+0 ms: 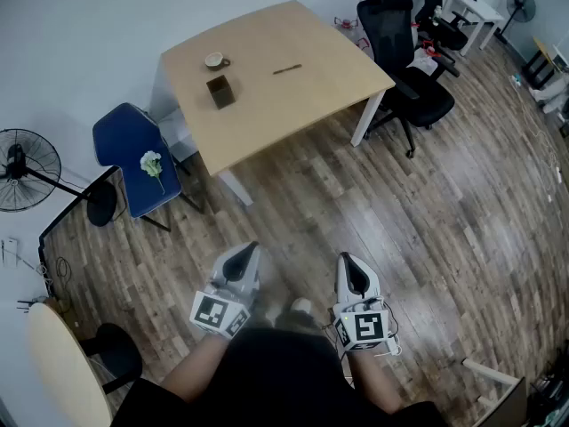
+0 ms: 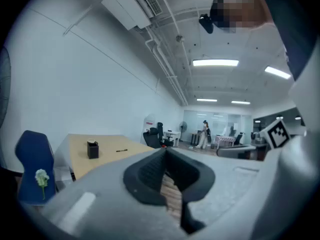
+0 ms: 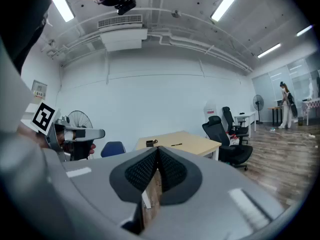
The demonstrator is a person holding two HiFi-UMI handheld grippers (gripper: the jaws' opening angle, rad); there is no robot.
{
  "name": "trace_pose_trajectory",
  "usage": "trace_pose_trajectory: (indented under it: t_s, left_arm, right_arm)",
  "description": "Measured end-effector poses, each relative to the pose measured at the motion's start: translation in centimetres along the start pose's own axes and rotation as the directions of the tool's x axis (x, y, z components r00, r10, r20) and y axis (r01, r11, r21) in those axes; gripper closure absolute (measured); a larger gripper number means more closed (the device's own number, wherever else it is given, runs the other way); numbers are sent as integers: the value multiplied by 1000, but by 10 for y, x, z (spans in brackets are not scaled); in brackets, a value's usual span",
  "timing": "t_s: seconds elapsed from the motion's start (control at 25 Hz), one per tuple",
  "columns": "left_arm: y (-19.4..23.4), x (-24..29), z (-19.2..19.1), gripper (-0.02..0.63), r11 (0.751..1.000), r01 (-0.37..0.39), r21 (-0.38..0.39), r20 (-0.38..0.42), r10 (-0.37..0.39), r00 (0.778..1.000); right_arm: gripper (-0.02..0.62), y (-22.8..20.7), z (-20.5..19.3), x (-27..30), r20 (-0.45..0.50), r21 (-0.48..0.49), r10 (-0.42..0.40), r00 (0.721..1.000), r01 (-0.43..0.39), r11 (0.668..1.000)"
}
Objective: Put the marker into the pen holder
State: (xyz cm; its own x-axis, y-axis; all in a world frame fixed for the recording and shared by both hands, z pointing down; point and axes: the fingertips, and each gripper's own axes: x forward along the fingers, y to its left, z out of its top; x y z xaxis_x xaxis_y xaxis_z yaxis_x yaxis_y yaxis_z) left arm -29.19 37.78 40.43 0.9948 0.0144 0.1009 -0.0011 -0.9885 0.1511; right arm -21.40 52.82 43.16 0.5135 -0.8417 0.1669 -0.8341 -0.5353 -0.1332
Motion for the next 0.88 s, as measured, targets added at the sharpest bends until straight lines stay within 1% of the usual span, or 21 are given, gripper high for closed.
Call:
trace_pose_trajectory:
  t_s: [0.12, 0.24, 0.4, 0.48, 0.6, 0.72, 0.8, 0.88]
  left_arm:
    - [-19, -4, -2, 601, 1000, 6, 4, 9, -6, 1000]
    - [-29, -10, 1, 603, 1000, 7, -5, 45, -7, 999]
    - [-32, -20, 5, 602, 999, 25, -32, 78, -22, 997]
    - [-30, -21, 7, 601, 999, 31, -29, 97, -28, 995]
    - [-30, -20, 5, 601, 999, 36, -21, 109, -34, 993]
    - [-34, -18, 1, 601, 999, 40, -25, 104, -38, 994]
    - [-38, -16, 0, 601, 999, 42, -2, 104, -42, 994]
    - [-41, -13, -1, 601, 999, 40, 17, 104, -41, 994]
  right_arm:
    - [592, 2, 8, -17, 2, -6, -9, 1000, 9, 1000]
    - [592, 3, 9, -27, 1, -11, -18, 1000, 18, 1000]
    - [592, 9, 15, -34, 29, -30, -10, 1000, 11, 1000]
    - [592, 11, 18, -33, 19, -32, -6, 1000, 7, 999]
    - [592, 7, 9, -32, -12, -17, -13, 1000, 13, 1000]
    - [592, -8, -2, -37, -30, 17, -62, 998, 62, 998]
    - [592, -22, -5, -43, -31, 23, -111, 993, 112, 993]
    - [592, -34, -5, -46, -25, 19, -140, 990, 141, 990]
